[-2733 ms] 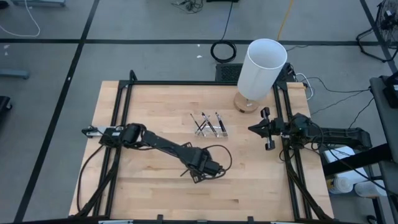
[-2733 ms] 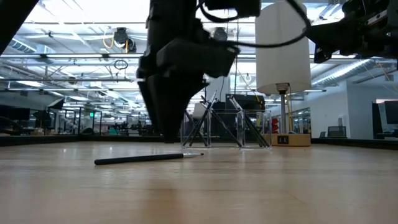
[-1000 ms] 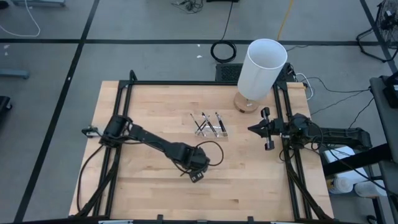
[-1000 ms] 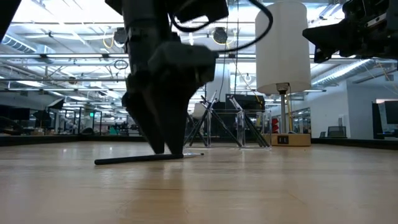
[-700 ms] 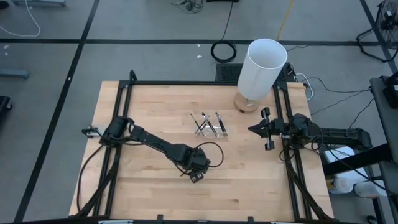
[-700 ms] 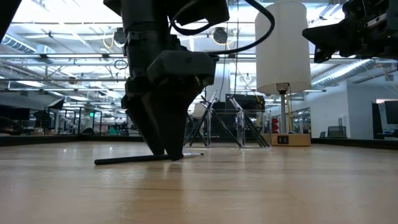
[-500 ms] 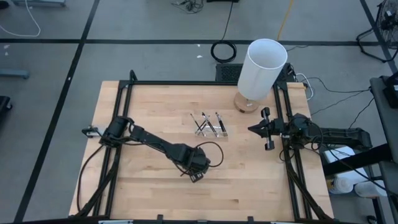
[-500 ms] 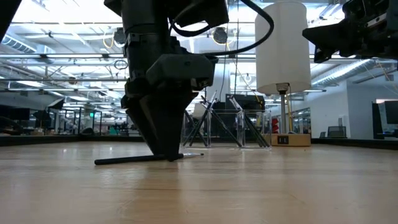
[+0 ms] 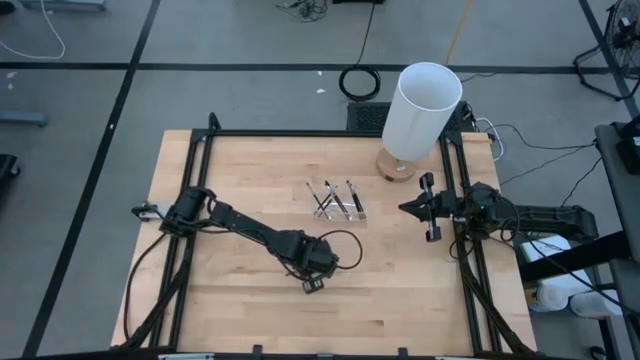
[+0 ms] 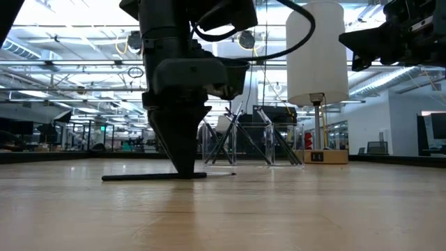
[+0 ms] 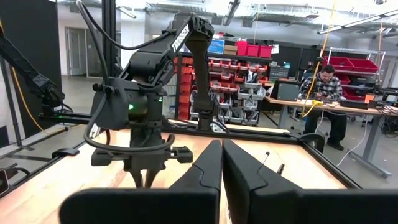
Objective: Put items in baskets/containers
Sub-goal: Put the black eyeshadow brush into the left section of the transparent organizer
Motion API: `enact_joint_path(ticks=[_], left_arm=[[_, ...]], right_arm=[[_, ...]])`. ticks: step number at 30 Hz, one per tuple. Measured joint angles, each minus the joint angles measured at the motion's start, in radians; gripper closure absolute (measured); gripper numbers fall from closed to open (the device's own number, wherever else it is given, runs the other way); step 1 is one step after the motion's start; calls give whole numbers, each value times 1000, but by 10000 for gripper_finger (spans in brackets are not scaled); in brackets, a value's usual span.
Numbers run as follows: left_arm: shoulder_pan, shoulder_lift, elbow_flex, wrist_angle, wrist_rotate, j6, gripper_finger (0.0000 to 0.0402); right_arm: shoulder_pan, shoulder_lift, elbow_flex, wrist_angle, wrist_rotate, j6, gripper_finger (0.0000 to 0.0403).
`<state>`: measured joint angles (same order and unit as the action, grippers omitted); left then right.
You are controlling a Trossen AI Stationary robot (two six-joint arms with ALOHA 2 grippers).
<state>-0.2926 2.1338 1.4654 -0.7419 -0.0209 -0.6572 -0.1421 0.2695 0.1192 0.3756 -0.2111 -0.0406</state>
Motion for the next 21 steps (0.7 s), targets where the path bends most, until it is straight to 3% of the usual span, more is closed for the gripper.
enact_joint_path(ticks=[3,10,21], left_arm=[[0,0,1,-16,23,68,391],[0,0,0,-33,34,114,374],[1,0,-1,-35,52,82,391]], right_arm=[[0,0,0,0,0,-1,403],[0,0,0,-1,0,-1,403],[0,0,0,-1,0,-1,403]])
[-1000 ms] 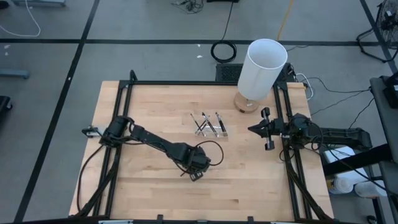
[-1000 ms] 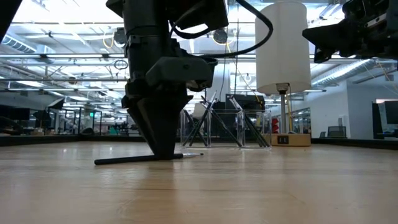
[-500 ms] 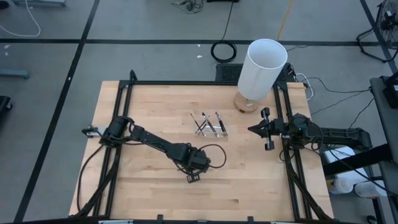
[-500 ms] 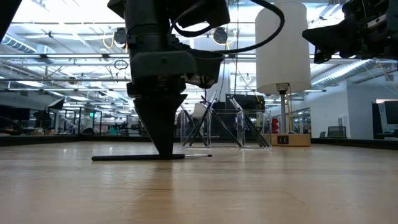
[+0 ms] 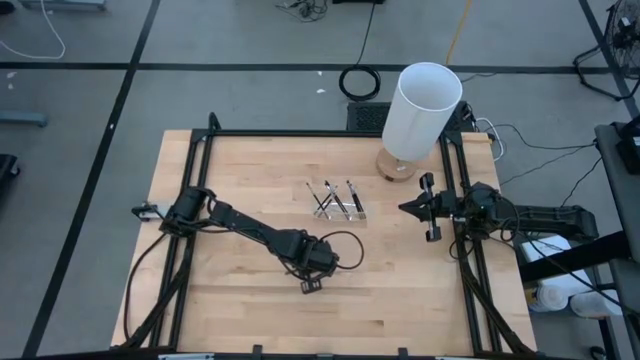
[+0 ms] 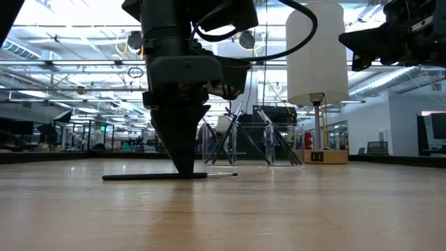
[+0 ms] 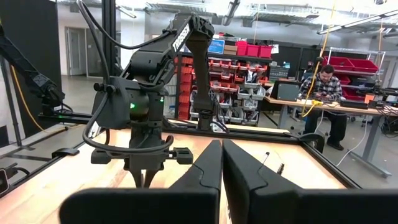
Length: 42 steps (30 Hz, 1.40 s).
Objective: Put items in baskets/containers
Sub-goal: Put the black eyeshadow brush into the left section of the transparent organizer
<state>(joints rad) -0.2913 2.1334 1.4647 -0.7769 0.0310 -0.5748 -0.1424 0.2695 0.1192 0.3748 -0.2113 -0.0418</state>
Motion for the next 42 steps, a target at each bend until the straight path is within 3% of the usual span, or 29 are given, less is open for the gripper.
enact_joint_path(ticks=[37,42], left_arm=[[0,-84,-4,-40,-79,-28,394],[9,-85,16,-37,-27,-11,358]], right_arm=[[0,0,0,8,1,2,403],[0,0,0,9,1,2,403]])
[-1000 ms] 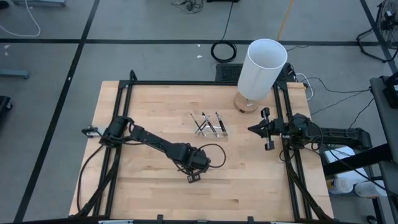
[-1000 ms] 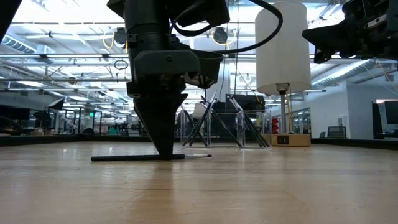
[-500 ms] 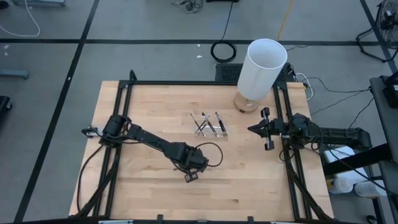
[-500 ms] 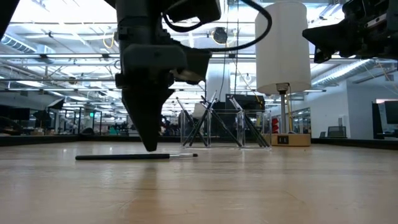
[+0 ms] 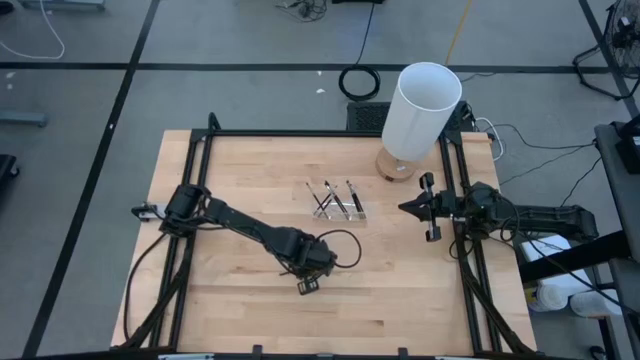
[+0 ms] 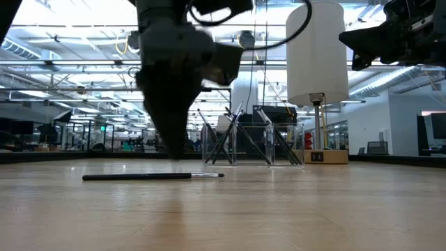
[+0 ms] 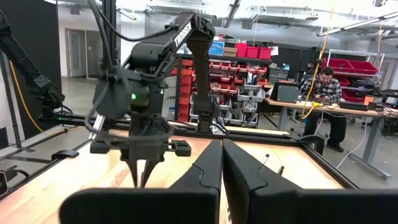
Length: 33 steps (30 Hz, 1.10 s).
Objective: Put items in baskets/containers
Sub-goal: Put the black eyeshadow brush into the left section of the transparent organizer
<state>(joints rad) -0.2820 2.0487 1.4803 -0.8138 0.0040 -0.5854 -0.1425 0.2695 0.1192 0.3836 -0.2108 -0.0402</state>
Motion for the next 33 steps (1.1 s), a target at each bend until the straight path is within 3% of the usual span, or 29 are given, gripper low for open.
enact_joint_path(ticks=[7,11,20,33], left_arm=[[-11,8,47,-19,-27,2,257],[-6,8,47,-32,-50,9,225],[20,17,48,-36,-33,16,220],[12,135,58,-94,20,29,220]], right_arm=[[0,0,0,-3,0,-5,403],[0,0,0,-7,0,-5,403],[0,0,0,-7,0,-5,403],[0,0,0,-16,0,2,403]])
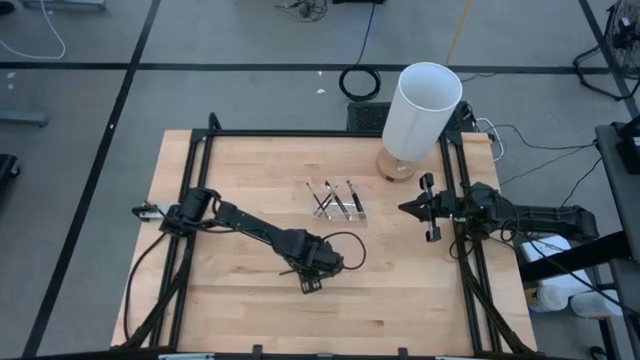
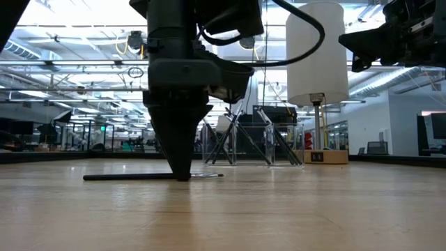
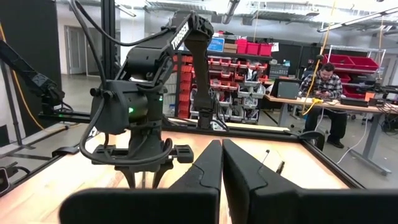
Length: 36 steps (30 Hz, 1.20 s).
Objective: Put items in baskets/containers
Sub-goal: Put the black eyeshadow brush into the left section of the transparent organizer
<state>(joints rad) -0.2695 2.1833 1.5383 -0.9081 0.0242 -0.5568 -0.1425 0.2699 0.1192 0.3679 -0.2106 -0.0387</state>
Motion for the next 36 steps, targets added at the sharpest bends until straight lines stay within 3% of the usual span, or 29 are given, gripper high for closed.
enact_joint_path(ticks=[10,25,32,36], left_arm=[[13,16,1,9,24,101,265],[40,17,-3,57,27,132,330],[39,14,-4,59,17,133,388],[39,12,4,50,9,134,383]], right_arm=[[0,0,0,0,0,0,403],[0,0,0,-8,0,1,403],[0,0,0,-7,0,1,403],[0,0,0,-7,0,1,403]])
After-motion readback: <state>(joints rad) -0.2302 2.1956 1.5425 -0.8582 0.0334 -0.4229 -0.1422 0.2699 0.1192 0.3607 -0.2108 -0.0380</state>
